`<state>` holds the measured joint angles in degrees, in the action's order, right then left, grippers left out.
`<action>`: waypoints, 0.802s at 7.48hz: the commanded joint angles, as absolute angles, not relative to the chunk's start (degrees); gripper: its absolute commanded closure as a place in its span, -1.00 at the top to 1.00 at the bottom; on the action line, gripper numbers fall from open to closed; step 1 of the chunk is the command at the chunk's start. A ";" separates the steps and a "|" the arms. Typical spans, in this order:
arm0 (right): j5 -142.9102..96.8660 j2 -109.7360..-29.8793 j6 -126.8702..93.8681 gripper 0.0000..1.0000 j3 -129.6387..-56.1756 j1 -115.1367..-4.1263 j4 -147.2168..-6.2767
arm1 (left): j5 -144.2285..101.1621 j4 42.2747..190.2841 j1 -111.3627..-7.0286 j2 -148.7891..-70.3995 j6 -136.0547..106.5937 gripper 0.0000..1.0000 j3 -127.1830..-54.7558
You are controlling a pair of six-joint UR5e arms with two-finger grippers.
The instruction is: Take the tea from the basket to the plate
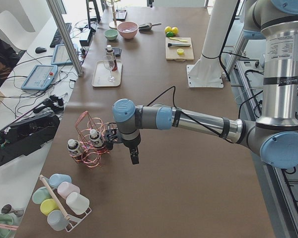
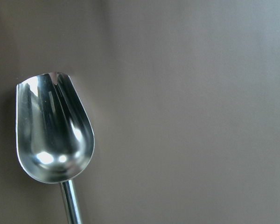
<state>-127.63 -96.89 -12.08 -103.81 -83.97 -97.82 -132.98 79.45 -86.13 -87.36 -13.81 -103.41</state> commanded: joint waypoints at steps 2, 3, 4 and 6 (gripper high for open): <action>-129.28 -96.15 -11.87 1.00 -103.62 -83.76 -97.91 | -132.98 79.37 -86.13 -87.36 -13.89 0.96 -103.54; -129.29 -96.15 -11.95 1.00 -103.62 -83.76 -97.91 | -132.98 79.37 -86.13 -87.36 -13.89 0.96 -103.54; -129.29 -96.15 -11.95 1.00 -103.62 -83.76 -97.91 | -133.76 79.37 -86.22 -87.36 -13.89 0.96 -103.54; -129.29 -96.15 -12.04 1.00 -103.45 -83.76 -97.91 | -134.56 79.45 -86.13 -87.36 -13.89 0.96 -103.27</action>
